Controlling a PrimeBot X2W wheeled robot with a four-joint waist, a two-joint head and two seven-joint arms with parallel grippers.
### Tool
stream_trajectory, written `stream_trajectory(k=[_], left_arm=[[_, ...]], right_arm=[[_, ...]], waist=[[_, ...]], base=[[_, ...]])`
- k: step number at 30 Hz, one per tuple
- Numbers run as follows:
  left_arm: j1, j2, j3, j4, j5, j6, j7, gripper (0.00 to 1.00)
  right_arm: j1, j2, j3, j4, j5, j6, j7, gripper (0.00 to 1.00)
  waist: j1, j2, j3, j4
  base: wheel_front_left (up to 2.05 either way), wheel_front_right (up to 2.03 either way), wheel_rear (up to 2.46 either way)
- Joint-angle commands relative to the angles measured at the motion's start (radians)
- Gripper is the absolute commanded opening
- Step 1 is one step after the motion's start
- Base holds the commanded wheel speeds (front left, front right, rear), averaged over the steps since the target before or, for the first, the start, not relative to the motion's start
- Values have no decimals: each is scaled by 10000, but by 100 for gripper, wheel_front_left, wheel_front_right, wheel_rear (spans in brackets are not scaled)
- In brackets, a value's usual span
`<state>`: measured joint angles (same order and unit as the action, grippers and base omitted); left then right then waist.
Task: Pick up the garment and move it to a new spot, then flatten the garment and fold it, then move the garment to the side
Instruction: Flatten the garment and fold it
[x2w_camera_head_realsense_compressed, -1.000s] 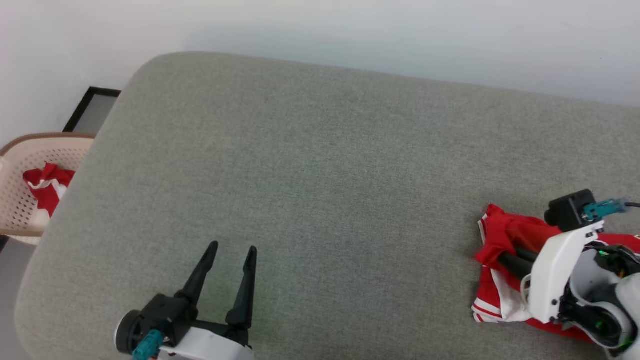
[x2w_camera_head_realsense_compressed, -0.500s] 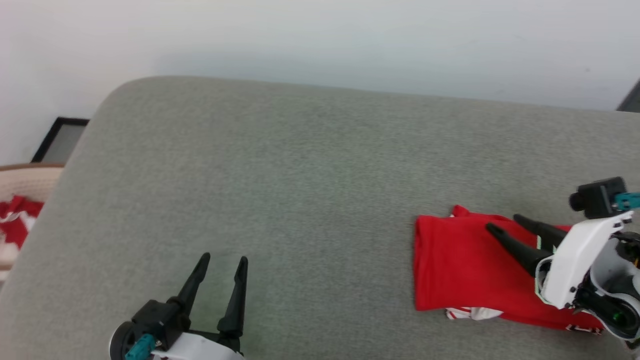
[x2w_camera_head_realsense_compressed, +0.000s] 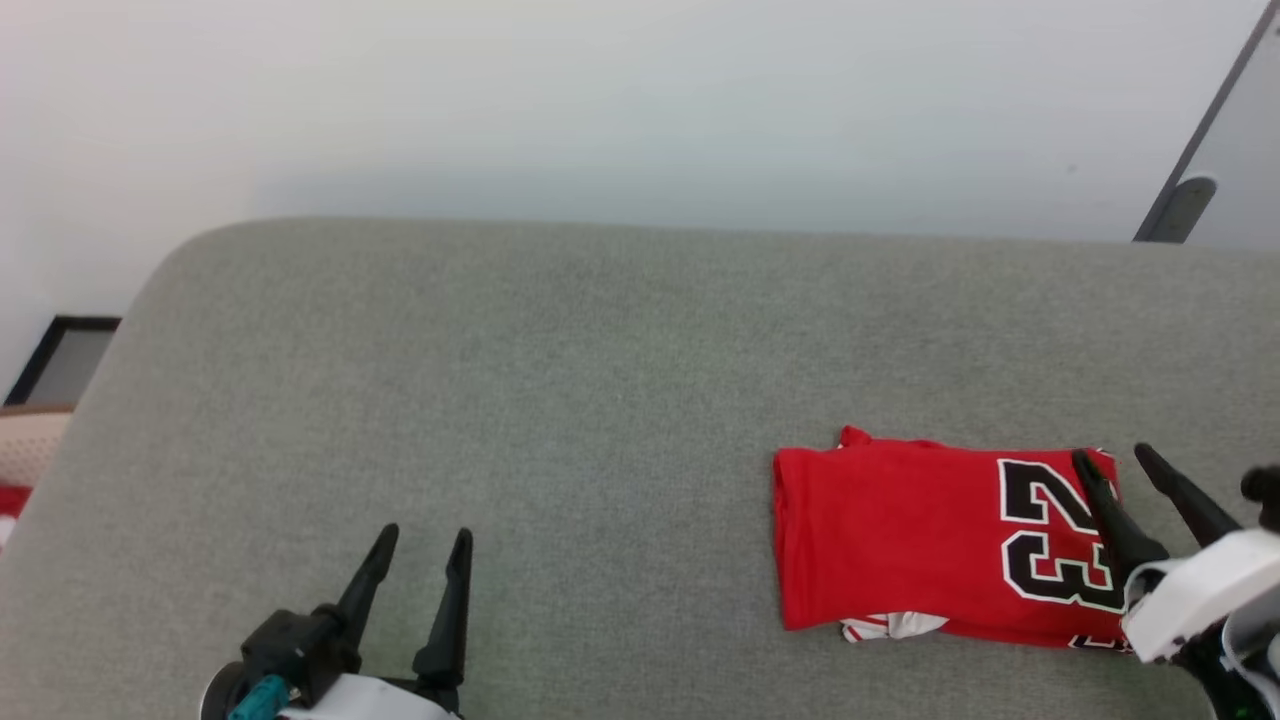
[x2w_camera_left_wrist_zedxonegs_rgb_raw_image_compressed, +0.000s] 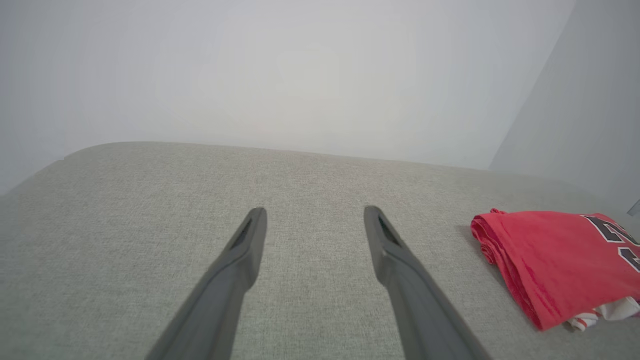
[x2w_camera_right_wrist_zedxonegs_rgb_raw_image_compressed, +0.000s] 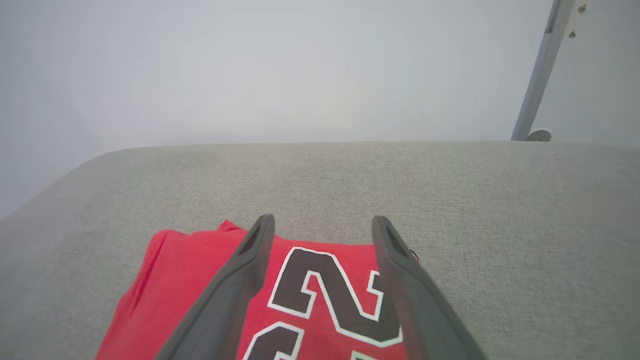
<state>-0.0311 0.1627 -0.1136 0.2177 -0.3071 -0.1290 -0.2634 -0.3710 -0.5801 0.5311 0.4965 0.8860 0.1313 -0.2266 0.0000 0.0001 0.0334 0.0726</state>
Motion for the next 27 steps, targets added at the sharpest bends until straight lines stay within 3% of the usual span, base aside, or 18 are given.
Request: stream_trajectory(k=[1,4,14,27], left_arm=[[162,32,18,20,-36,-24,-9,100],[278,114,156,-30,-81,-24,-9,100],[1196,13,820,-505,105,-24,-9,100],[2470,-280,1393,-1766,452,-24,-9,100]], right_arm=[[193,139,-228,119,-191,-13,-193,100],[562,400,-793,55,-774,-13,-375,100],[2990,1771,-3810,-2546,-3222,-13,-387,100],[5114,2507,-5288,-4302,-3902,-13,-390,100]], waist=[[0,-1,-257,-103],[0,-1,-409,-82],[0,-1,-755,163],[0,-1,-762,455]], base=[[0,0,0],[0,0,0],[0,0,0],[0,0,0]])
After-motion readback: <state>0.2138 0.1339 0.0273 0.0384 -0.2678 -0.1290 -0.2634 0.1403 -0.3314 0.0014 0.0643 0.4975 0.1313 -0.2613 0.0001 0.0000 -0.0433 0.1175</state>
